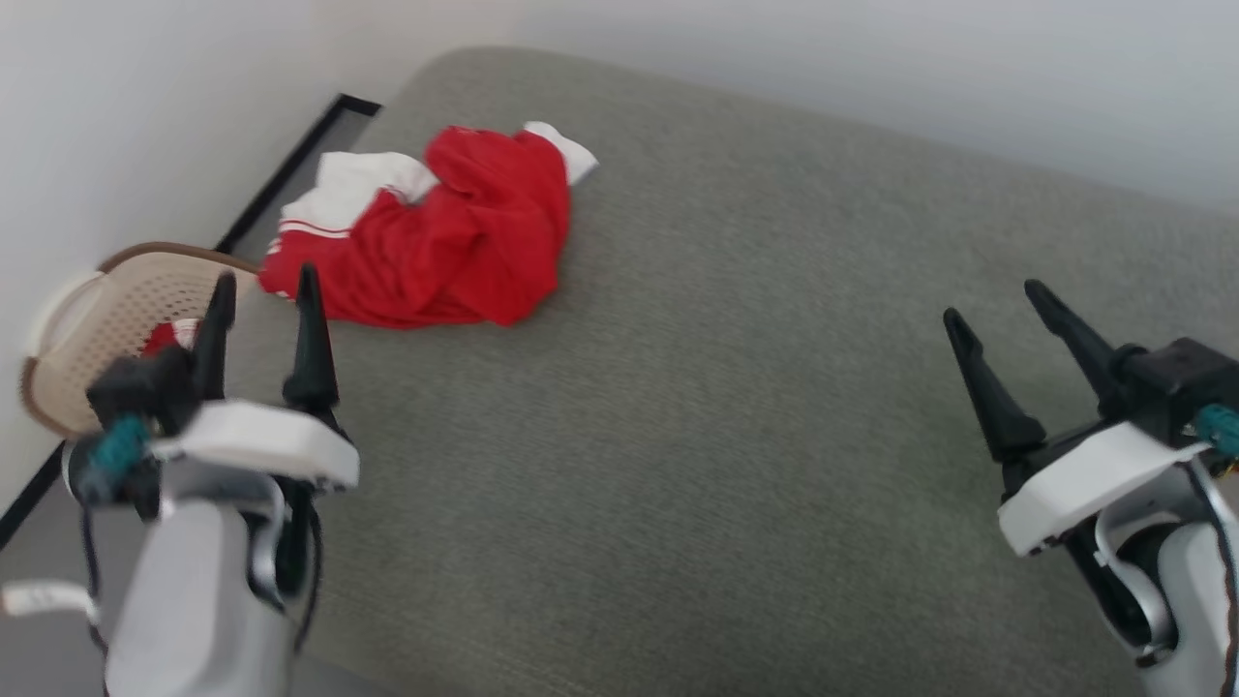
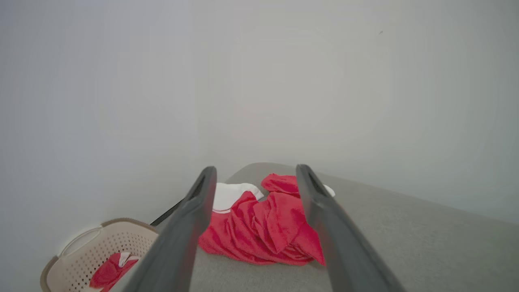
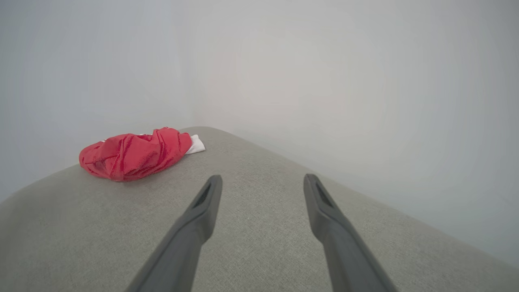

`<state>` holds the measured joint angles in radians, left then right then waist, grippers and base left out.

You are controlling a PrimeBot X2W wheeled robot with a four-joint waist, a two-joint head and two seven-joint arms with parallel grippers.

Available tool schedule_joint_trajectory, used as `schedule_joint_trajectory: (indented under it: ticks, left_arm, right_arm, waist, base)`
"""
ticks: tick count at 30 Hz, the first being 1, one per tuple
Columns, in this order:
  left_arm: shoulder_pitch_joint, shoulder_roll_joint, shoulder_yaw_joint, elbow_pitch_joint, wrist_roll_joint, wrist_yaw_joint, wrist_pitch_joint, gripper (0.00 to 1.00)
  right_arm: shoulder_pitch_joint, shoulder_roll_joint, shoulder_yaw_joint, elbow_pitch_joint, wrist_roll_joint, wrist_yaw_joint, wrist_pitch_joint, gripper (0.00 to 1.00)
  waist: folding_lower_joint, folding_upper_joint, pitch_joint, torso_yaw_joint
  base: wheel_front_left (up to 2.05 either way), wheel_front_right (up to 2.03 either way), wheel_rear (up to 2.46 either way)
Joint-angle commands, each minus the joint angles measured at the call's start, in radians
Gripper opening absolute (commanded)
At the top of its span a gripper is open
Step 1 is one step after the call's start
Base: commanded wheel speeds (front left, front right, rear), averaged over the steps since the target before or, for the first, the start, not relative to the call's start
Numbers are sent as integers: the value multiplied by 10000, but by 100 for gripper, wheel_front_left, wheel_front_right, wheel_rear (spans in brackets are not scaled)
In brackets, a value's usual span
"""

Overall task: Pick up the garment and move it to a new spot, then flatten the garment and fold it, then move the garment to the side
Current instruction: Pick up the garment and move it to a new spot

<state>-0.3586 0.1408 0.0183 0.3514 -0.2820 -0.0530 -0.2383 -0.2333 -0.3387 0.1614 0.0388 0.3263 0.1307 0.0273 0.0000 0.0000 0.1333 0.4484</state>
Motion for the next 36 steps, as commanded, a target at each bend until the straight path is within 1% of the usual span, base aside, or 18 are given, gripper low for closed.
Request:
schedule_joint_trajectory:
  ticks: [1, 8, 15, 17, 22, 23, 24, 26, 27, 28, 30, 33, 34, 36]
  left_arm:
    - [-463, 154, -53, 298, 26, -98, 15, 100]
    - [-2772, 844, 113, 2250, -330, -382, 372, 100]
    - [-4939, 1622, 363, 4697, -670, -458, 1142, 100]
    - [-5473, 1727, 379, 5397, -702, -399, 1448, 100]
    - [-6485, 2013, 506, 6995, -893, -13, 2433, 100]
    - [-6774, 1981, 489, 7642, -964, 117, 3101, 100]
    - [-6886, 1987, 507, 7964, -1002, 258, 3467, 100]
    - [-6960, 1894, 438, 8599, -1043, 356, 4222, 100]
    - [-6928, 1749, 448, 8842, -1119, 405, 4585, 100]
    - [-6882, 1662, 334, 9049, -1052, 355, 4981, 100]
    - [-6825, 1453, 326, 9343, -1185, 409, 5657, 100]
    - [-6541, 1171, 133, 9666, -1105, 471, 6800, 100]
    - [-6541, 1171, 133, 9666, -1105, 471, 6800, 100]
    - [-6414, 1043, 55, 9763, -1134, 477, 7452, 100]
  right_arm:
    - [-144, -83, -57, -131, -11, -1, 41, 100]
    - [-644, -563, -199, -762, 150, -1, 264, 100]
    - [-1192, -987, -274, -1194, 363, -1, 255, 100]
    - [-1262, -1076, -271, -1205, 434, 0, 234, 100]
    - [-1461, -1276, -150, -1275, 553, -1, 164, 100]
    - [-1512, -1364, -140, -1306, 609, 0, 159, 100]
    - [-1513, -1387, -130, -1308, 628, 0, 162, 100]
    - [-1497, -1437, -118, -1365, 693, 0, 187, 100]
    - [-1482, -1468, -112, -1377, 714, -1, 211, 100]
    - [-1458, -1494, -113, -1413, 730, -1, 239, 100]
    - [-1425, -1531, -135, -1483, 790, -1, 260, 100]
    - [-1401, -1550, -165, -1552, 829, 0, 340, 100]
    - [-1401, -1550, -165, -1552, 829, 0, 340, 100]
    - [-1419, -1536, -178, -1582, 841, 0, 389, 100]
  waist:
    - [0, 0, 517, -496]
    - [0, 0, 1826, -1514]
    - [0, 0, 3203, -2481]
    - [0, 0, 3506, -2674]
    - [0, 0, 4102, -3080]
    - [0, 0, 4269, -3179]
    - [0, 0, 4325, -3216]
    - [0, 0, 4428, -3270]
    - [0, 0, 4459, -3283]
    - [0, 0, 4485, -3289]
    - [0, 0, 4529, -3291]
    - [0, 0, 4570, -3264]
    - [0, 0, 4570, -3264]
    - [0, 0, 4586, -3245]
  base:
    - [0, 0, 0]
    - [0, 0, 0]
    - [0, 0, 0]
    - [0, 0, 0]
    - [0, 0, 0]
    - [0, 0, 0]
    - [0, 0, 0]
    - [0, 0, 0]
    - [0, 0, 0]
    - [0, 0, 0]
    - [0, 0, 0]
    - [0, 0, 0]
    - [0, 0, 0]
    - [0, 0, 0]
